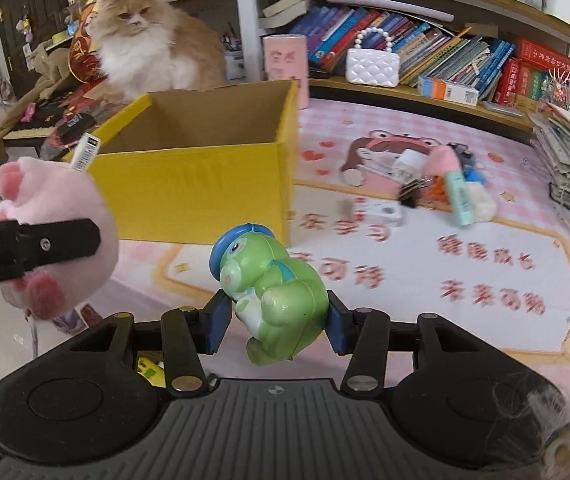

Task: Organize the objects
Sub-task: 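Lift the pig with the left tool while the right tool carries the frog toward the yellow box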

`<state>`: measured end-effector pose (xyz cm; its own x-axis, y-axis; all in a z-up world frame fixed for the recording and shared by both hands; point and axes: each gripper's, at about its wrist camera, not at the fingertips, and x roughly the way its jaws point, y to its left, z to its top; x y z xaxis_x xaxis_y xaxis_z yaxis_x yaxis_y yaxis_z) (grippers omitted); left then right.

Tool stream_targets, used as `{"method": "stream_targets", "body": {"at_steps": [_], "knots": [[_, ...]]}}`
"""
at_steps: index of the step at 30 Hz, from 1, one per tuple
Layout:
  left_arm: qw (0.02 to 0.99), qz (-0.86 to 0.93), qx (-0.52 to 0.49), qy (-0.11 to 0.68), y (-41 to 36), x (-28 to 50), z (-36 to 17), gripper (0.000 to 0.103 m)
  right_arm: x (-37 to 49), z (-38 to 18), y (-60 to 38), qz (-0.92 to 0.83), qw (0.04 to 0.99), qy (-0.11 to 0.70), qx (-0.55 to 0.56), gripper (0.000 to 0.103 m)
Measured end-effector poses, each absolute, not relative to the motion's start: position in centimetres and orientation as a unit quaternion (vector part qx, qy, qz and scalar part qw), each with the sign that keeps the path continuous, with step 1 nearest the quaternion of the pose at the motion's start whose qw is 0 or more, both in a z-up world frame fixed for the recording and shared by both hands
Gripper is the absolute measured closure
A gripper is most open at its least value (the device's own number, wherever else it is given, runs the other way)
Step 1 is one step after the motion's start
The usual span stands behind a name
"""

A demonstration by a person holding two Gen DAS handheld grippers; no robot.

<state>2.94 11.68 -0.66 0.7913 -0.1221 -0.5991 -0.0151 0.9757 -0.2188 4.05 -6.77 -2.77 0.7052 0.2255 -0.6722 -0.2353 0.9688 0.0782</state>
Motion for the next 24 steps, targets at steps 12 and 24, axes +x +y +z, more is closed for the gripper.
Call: {"method": "stream_targets", "body": {"at_steps": [12, 24], "knots": [[0.940, -0.030, -0.121, 0.317, 17.1, 0.2, -0.5, 0.010, 1.4, -2.1, -1.0, 0.125, 0.925, 0.359, -0.012, 0.057], [0.940, -0.038, -0.130, 0.312, 18.7, 0.3, -0.3, 0.010, 1.4, -2.0, -0.1, 0.103, 0.925, 0.365, -0.013, 0.057]]}}
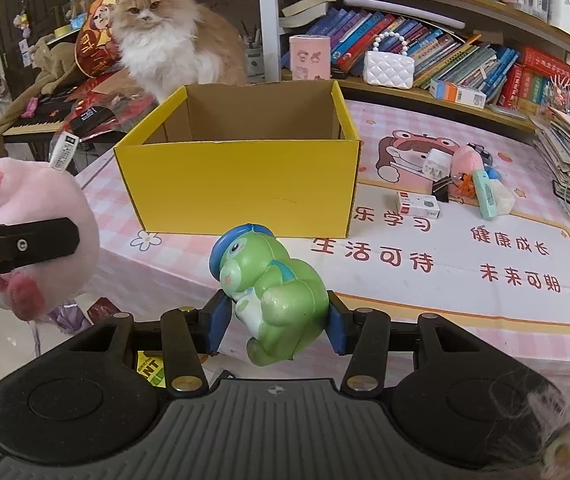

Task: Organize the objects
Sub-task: 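Lift the pig with the left tool while the right tool carries the frog toward the yellow box, then lower the pig into the yellow box with the left tool while the right tool releases the frog inside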

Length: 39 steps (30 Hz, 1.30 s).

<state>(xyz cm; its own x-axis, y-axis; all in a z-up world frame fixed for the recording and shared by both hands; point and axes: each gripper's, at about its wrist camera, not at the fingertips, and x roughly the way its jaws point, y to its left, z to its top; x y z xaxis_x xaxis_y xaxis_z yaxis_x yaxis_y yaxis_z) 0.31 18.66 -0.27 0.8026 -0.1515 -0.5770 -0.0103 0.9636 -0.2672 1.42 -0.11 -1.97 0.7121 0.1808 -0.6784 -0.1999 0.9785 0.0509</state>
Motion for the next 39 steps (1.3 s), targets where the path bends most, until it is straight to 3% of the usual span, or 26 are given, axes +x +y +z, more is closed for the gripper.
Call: {"method": "stream_targets", "body": {"at_steps": [22, 32, 39], "knots": [[0.943, -0.041, -0.148, 0.295, 18.3, 4.0, 2.2, 0.010, 5.2, -0.2, 0.5, 0.112, 0.930, 0.349, -0.001, 0.056], [0.953, -0.043, -0.146, 0.261, 16.7, 11.3, 4.5, 0.010, 13.3, 3.1, 0.2, 0.134, 0.948, 0.288, -0.012, 0.056], [0.947, -0.029, -0.142, 0.287, 15.3, 17.0, 3.1, 0.010, 19.9, 1.5, 0.7, 0.152, 0.941, 0.294, -0.068, 0.056]]}}
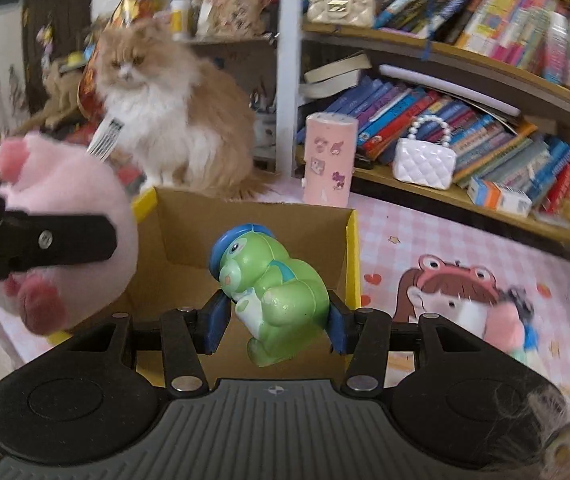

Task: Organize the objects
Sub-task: 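Lower the pig into the yellow box with the left tool while the right tool releases the frog inside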

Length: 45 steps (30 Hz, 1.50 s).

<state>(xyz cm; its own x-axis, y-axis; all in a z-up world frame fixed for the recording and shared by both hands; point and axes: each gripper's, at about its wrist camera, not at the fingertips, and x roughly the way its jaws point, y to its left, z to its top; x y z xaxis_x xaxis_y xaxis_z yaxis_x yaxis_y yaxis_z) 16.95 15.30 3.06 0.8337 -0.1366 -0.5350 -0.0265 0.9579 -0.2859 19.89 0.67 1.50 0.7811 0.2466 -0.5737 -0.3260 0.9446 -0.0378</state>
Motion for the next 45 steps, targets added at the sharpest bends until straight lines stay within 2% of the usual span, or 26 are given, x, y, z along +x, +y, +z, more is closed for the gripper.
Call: {"method": "stream_targets", "body": {"at_steps": [14, 29, 32, 36, 45], "knots": [[0.930, 0.011, -0.083, 0.358, 13.8, 24.6, -1.5, 0.009, 27.0, -3.3, 3.3, 0.206, 0.892, 0.343, -0.211, 0.055], [0.929, 0.021, -0.051, 0.366, 12.7, 27.4, -2.9, 0.006, 29.9, -3.8, 3.5, 0.223, 0.873, 0.356, -0.248, 0.055], [0.930, 0.023, -0.043, 0.365, 12.6, 27.4, -2.8, 0.005, 29.9, -3.7, 3.5, 0.230, 0.870, 0.359, -0.247, 0.048], [0.930, 0.004, -0.038, 0.367, 12.4, 26.5, -2.3, 0.004, 29.1, -3.1, 3.3, 0.232, 0.880, 0.342, -0.234, 0.027], [0.946, -0.019, -0.074, 0.314, 13.7, 21.9, 1.1, 0.001, 25.4, -0.6, 2.1, 0.218, 0.906, 0.313, -0.182, 0.026]]}}
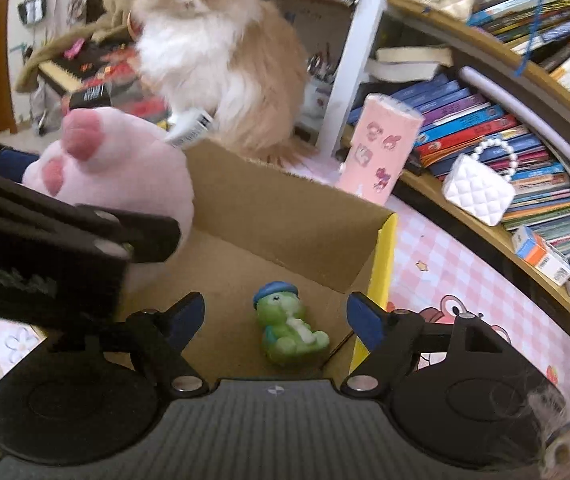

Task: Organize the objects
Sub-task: 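Lower the pig into the yellow box with the left tool while the right tool releases the frog inside, then withdraw both tools from the box and move toward the remaining items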

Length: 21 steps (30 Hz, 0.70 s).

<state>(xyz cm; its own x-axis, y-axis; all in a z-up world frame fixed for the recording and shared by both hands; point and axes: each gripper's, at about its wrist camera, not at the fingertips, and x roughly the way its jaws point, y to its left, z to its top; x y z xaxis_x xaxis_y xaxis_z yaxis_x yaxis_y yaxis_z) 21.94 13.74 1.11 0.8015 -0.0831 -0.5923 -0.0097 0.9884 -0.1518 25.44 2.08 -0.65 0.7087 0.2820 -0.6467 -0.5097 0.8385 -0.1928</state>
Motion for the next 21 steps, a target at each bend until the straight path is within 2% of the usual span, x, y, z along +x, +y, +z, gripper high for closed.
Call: {"method": "stream_targets", "body": {"at_steps": [11, 21], "knots": [[0.966, -0.037, -0.092, 0.238, 15.4, 15.0, 5.4, 0.001, 18.5, 3.2, 1.0, 0.172, 0.942, 0.269, -0.108, 0.026], [0.959, -0.027, -0.089, 0.268, 17.1, 8.0, 3.3, 0.000, 10.8, 3.0, 0.6, 0.139, 0.948, 0.275, -0.075, 0.025]]}}
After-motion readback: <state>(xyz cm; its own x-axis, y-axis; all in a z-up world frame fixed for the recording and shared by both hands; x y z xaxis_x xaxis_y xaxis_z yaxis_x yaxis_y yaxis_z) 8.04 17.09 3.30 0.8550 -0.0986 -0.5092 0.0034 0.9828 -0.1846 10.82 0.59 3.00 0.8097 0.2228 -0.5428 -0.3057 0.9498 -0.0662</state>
